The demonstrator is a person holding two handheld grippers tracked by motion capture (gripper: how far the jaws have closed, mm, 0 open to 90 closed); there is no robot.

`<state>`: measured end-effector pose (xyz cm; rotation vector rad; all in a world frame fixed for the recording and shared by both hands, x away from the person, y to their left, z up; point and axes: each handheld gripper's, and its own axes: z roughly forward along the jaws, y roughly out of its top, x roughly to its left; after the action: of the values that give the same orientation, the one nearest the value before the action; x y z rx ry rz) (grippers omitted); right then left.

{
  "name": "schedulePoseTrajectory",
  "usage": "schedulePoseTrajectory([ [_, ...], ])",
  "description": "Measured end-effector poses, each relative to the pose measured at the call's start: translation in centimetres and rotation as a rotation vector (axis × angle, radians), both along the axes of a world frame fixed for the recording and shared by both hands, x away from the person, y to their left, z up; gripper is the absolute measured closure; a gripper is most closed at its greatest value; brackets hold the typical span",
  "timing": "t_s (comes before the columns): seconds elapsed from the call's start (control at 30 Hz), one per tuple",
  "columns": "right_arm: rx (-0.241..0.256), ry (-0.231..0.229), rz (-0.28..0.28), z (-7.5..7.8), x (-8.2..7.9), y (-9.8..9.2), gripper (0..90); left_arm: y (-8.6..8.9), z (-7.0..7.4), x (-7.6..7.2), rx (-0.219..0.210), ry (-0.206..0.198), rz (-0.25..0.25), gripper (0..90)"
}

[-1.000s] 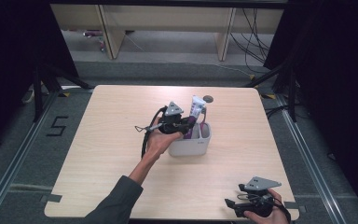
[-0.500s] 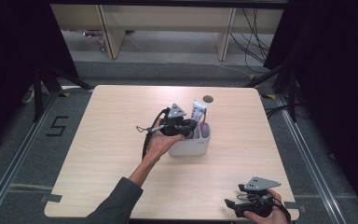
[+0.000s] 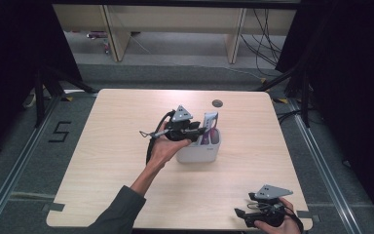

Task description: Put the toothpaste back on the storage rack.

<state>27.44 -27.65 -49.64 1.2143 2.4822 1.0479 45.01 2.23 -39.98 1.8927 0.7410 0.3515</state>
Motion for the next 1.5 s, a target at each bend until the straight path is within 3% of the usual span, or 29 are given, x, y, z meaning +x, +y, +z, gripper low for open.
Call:
schedulePoseTrajectory([
  [0.27, -0.006, -0.017, 0.009, 0.0, 0.1, -0.1, 21.3, 0.6, 0.2, -0.2, -0.004, 0.010, 0.005, 60.3],
  [0.4, -0.006, -0.020, 0.007, 0.0, 0.1, -0.1, 21.3, 1.0, 0.5, -0.4, -0.004, -0.017, -0.008, 58.3],
  [0.67, -0.006, -0.020, 0.006, 0.0, 0.1, -0.1, 21.3, 1.9, 0.8, -0.8, -0.018, 0.002, -0.018, 56.4],
  [0.8, -0.007, -0.021, 0.005, 0.0, 0.1, -0.2, 21.3, 2.2, 0.9, -1.1, 0.004, 0.010, 0.000, 53.3],
  [0.83, -0.007, -0.021, 0.005, 0.0, 0.1, -0.2, 21.3, 2.3, 0.8, -1.1, -0.010, 0.007, 0.001, 52.7],
  [0.93, -0.006, -0.021, 0.006, 0.0, 0.1, -0.2, 21.3, 2.5, 0.8, -1.2, -0.024, 0.024, -0.007, 47.0],
  [1.23, -0.006, -0.021, 0.004, 0.0, 0.1, -0.1, 21.3, 3.4, 1.1, -1.9, -0.012, 0.052, 0.023, 26.4],
  [1.5, -0.007, -0.020, 0.004, 0.0, 0.1, -0.1, 21.3, 4.3, 1.1, -2.5, -0.013, 0.062, 0.019, 19.5],
])
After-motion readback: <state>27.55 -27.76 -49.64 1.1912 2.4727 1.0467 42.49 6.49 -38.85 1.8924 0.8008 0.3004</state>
